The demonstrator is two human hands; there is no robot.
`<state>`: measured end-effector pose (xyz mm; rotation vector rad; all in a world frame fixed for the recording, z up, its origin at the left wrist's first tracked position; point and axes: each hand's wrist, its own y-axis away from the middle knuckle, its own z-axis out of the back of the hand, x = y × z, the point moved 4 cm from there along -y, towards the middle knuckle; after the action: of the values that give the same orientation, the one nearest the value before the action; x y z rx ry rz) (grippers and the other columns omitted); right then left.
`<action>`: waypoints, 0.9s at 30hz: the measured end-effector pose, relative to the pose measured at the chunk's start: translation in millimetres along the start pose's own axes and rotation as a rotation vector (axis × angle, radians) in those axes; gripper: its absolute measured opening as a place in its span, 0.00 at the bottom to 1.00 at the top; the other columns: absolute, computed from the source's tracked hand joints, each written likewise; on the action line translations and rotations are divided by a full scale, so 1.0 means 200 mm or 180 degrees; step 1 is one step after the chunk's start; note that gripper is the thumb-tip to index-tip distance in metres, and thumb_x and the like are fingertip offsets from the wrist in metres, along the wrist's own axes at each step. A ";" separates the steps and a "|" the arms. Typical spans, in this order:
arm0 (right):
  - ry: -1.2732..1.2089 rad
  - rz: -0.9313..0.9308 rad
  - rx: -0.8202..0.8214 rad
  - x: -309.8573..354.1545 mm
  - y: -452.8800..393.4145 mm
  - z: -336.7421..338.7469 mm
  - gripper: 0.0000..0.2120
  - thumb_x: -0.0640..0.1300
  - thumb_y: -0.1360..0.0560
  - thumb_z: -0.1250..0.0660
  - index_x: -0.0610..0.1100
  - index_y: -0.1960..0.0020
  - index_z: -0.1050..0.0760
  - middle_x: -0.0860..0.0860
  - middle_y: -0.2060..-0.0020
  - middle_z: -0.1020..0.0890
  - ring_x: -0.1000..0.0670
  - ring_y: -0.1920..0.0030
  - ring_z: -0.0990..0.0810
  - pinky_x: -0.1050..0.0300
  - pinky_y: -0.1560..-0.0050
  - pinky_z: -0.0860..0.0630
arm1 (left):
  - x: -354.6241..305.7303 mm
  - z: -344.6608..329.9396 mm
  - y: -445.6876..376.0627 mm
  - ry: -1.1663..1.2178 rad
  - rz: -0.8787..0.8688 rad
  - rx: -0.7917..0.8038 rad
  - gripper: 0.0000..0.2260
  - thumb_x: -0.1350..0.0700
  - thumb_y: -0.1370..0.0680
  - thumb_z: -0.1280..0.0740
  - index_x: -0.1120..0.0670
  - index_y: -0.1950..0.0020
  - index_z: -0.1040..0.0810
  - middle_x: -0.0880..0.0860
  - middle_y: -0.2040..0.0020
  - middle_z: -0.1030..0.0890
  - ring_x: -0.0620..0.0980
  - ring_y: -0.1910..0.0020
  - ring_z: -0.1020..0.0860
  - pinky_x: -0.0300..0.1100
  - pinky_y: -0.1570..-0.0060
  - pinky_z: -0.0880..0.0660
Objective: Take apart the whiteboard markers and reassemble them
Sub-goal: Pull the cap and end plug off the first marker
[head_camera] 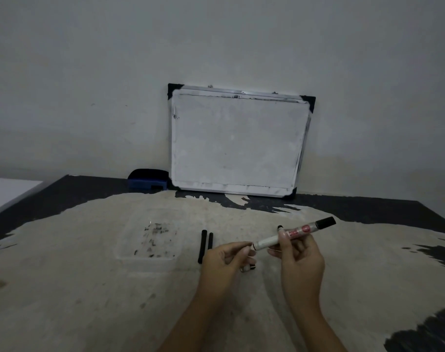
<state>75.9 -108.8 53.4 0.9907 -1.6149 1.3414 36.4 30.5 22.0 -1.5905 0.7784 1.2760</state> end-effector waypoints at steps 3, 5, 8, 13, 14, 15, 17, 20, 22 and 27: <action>0.0378 0.0509 -0.0068 0.05 0.01 0.01 0.04 0.41 0.26 0.34 0.41 0.53 0.24 0.51 0.63 0.18 0.54 0.62 0.17 0.67 0.63 0.20 | -0.01 -0.01 0.00 -0.0125 -0.0076 0.0064 0.10 0.61 0.25 0.35 0.57 0.44 0.22 0.48 0.56 0.16 0.46 0.57 0.17 0.34 0.57 0.21; 0.0735 0.0935 -0.0002 0.07 0.03 0.00 0.04 0.44 0.27 0.35 0.44 0.54 0.26 0.55 0.63 0.20 0.55 0.62 0.18 0.69 0.62 0.21 | -0.02 -0.01 0.00 -0.0202 -0.0134 0.0076 0.11 0.59 0.24 0.36 0.54 0.42 0.23 0.48 0.51 0.17 0.43 0.53 0.18 0.33 0.54 0.22; 0.1151 0.0748 0.0153 0.01 0.04 -0.01 0.02 0.42 0.25 0.35 0.47 0.56 0.27 0.55 0.65 0.21 0.56 0.64 0.20 0.63 0.62 0.21 | -0.01 0.00 0.00 -0.0276 -0.0120 0.0015 0.12 0.57 0.23 0.37 0.51 0.40 0.25 0.47 0.46 0.19 0.42 0.48 0.20 0.29 0.51 0.24; 0.1365 0.0450 0.0044 -0.05 0.01 0.00 0.03 0.42 0.24 0.35 0.44 0.56 0.25 0.52 0.66 0.20 0.57 0.66 0.21 0.63 0.66 0.24 | 0.02 0.00 0.00 -0.0424 -0.0066 0.0033 0.12 0.57 0.23 0.38 0.51 0.40 0.25 0.49 0.43 0.20 0.41 0.45 0.22 0.27 0.50 0.26; 0.1321 0.0449 -0.0014 -0.05 0.00 0.00 0.02 0.42 0.25 0.35 0.44 0.56 0.25 0.52 0.66 0.20 0.56 0.65 0.21 0.61 0.65 0.23 | 0.02 -0.01 0.00 -0.0441 -0.0060 0.0026 0.12 0.57 0.23 0.38 0.51 0.40 0.25 0.48 0.43 0.21 0.41 0.45 0.23 0.26 0.51 0.26; 0.1238 0.0386 -0.0064 -0.05 0.00 0.00 0.03 0.42 0.25 0.35 0.44 0.56 0.25 0.51 0.65 0.20 0.55 0.64 0.20 0.59 0.64 0.22 | 0.02 -0.01 0.00 -0.0450 -0.0047 0.0016 0.12 0.57 0.22 0.38 0.51 0.40 0.25 0.48 0.43 0.21 0.40 0.45 0.23 0.26 0.51 0.26; 0.0980 0.0148 -0.0200 -0.06 0.00 0.01 0.04 0.42 0.25 0.34 0.42 0.57 0.24 0.50 0.65 0.19 0.52 0.63 0.19 0.57 0.63 0.21 | 0.03 -0.01 -0.01 -0.0462 -0.0021 0.0000 0.12 0.57 0.22 0.38 0.50 0.40 0.25 0.48 0.42 0.21 0.40 0.44 0.23 0.26 0.51 0.26; 0.0641 0.0050 -0.0331 -0.05 -0.01 0.03 0.03 0.42 0.25 0.34 0.43 0.56 0.24 0.52 0.65 0.19 0.53 0.64 0.18 0.64 0.65 0.20 | 0.04 -0.01 -0.01 -0.0489 -0.0002 0.0026 0.12 0.57 0.23 0.37 0.50 0.40 0.25 0.48 0.42 0.21 0.39 0.45 0.23 0.25 0.52 0.27; 0.0575 0.0192 -0.0249 -0.01 0.00 0.02 0.01 0.40 0.25 0.34 0.44 0.55 0.24 0.53 0.64 0.19 0.54 0.63 0.18 0.69 0.63 0.21 | 0.03 -0.01 -0.01 -0.0497 0.0012 0.0086 0.12 0.57 0.23 0.37 0.50 0.39 0.25 0.48 0.42 0.21 0.39 0.44 0.23 0.25 0.52 0.26; 0.0323 0.0141 -0.0102 0.00 0.03 -0.01 0.03 0.39 0.25 0.34 0.43 0.52 0.24 0.51 0.63 0.18 0.55 0.61 0.16 0.67 0.63 0.19 | 0.00 -0.04 0.01 -0.0287 0.0045 0.0366 0.13 0.61 0.24 0.35 0.48 0.42 0.25 0.47 0.48 0.19 0.43 0.49 0.20 0.30 0.54 0.24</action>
<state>70.6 -106.8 52.1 0.8588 -1.5852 1.3693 38.4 22.5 22.5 -1.4283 0.7933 1.2810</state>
